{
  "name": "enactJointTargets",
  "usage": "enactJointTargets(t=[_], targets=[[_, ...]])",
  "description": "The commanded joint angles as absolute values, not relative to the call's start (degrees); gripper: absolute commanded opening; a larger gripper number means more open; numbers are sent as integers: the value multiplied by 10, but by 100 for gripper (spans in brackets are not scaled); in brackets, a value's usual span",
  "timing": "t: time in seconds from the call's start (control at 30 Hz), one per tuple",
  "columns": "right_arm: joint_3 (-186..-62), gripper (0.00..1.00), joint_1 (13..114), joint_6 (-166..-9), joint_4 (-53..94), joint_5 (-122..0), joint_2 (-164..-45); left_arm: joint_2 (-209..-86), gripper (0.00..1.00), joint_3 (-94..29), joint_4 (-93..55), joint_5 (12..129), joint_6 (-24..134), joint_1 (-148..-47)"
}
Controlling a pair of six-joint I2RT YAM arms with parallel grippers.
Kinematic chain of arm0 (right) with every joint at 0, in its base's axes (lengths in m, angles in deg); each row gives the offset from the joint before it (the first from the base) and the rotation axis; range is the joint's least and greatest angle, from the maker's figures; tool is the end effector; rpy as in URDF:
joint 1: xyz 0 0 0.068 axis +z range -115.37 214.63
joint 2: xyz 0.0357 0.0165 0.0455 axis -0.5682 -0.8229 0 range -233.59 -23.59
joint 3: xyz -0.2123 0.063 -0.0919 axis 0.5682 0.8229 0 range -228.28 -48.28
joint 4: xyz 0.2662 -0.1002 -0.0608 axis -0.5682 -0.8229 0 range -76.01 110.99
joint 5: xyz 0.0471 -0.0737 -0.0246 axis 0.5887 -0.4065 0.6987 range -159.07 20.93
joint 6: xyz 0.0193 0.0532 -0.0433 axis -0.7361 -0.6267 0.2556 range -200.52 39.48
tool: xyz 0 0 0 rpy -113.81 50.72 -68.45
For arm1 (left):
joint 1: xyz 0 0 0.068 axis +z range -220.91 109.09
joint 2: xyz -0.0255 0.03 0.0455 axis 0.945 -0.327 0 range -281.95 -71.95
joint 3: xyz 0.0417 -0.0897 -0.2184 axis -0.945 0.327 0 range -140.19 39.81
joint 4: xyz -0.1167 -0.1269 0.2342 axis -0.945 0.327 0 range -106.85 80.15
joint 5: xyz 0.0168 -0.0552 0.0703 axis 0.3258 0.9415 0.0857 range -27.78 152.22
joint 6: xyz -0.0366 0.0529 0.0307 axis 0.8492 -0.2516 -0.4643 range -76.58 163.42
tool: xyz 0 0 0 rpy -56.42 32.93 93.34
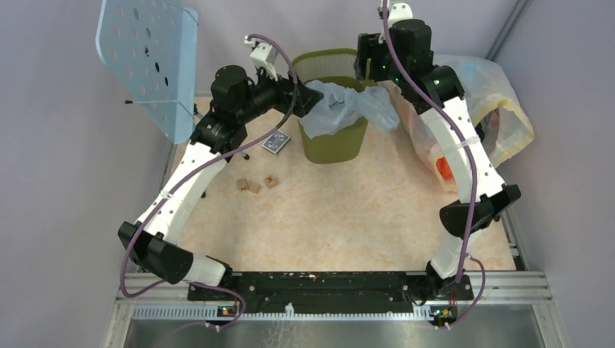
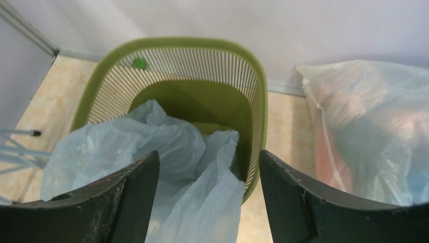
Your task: Put the trash bags into the trash bin
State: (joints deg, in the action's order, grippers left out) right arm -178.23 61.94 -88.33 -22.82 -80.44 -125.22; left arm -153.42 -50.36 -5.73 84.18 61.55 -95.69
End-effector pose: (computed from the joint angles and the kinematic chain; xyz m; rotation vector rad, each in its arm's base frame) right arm 0.3674 0.1767 0.4872 -0.1742 1.8345 0.2471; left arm 0.3341 -0.1783 0.4363 0.4031 1.6345 -0.8792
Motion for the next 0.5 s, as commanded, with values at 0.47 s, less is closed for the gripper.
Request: enactJointTargets(t=[0.47], targets=[[-1636, 75, 618, -927, -244, -728, -1084, -1487, 99, -516, -121, 841, 454, -1103]])
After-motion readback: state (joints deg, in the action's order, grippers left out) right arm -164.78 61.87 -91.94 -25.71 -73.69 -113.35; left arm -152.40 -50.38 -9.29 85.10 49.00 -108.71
